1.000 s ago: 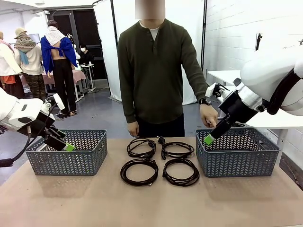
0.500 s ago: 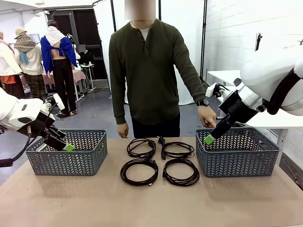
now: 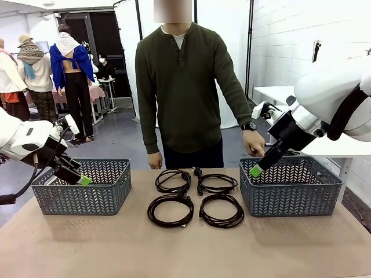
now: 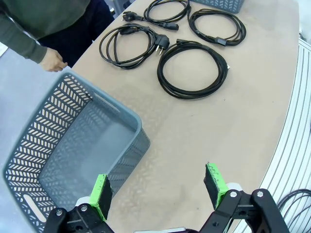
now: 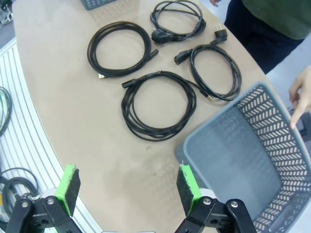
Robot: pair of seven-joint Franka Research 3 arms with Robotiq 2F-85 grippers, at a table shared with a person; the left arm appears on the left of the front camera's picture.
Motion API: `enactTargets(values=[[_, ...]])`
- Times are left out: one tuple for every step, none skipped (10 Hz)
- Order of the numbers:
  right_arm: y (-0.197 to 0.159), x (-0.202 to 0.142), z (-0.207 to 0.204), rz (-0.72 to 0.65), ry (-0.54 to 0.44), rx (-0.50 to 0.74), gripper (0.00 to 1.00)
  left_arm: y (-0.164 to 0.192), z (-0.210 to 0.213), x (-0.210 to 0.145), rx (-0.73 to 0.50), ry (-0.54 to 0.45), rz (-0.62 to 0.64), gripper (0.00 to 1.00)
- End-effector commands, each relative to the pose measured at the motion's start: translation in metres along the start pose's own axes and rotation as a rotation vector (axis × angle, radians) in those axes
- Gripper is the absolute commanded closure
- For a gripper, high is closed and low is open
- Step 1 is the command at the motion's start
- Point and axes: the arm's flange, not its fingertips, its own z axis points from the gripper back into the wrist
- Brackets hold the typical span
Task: Organize the cables according to human instructions.
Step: Pick up a bundle of cables and place it in the basket indicated by the human.
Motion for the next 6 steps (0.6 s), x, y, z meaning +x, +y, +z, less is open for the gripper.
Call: enactTargets(values=[[-0.002, -0.003, -0.006, 0.014, -0.02, 0.019, 0.0, 0.002, -0.002, -0.001, -0.004, -0.004, 0.012, 0.0], [-0.002, -0.003, -0.006, 0.014, -0.02, 0.019, 0.0, 0.002, -0.002, -0.001, -0.004, -0.004, 0.012, 0.0], [0.0, 0.0, 0.0, 0.0, 0.0, 0.0, 0.0, 0.002, -0.002, -0.001, -0.004, -0.004, 0.012, 0.0], [0.013, 0.016, -0.003, -0.012, 0.028, 0.003, 0.0, 0.002, -0.002, -0.001, -0.004, -0.004, 0.012, 0.0], [0.024, 0.03, -0.007, -0.045, 0.061, -0.006, 0.0, 0.002, -0.002, -0.001, -0.004, -0.004, 0.012, 0.0], [0.033, 0.042, -0.011, -0.091, 0.096, -0.032, 0.0, 0.002, -0.002, -0.001, -0.004, -0.004, 0.012, 0.0]])
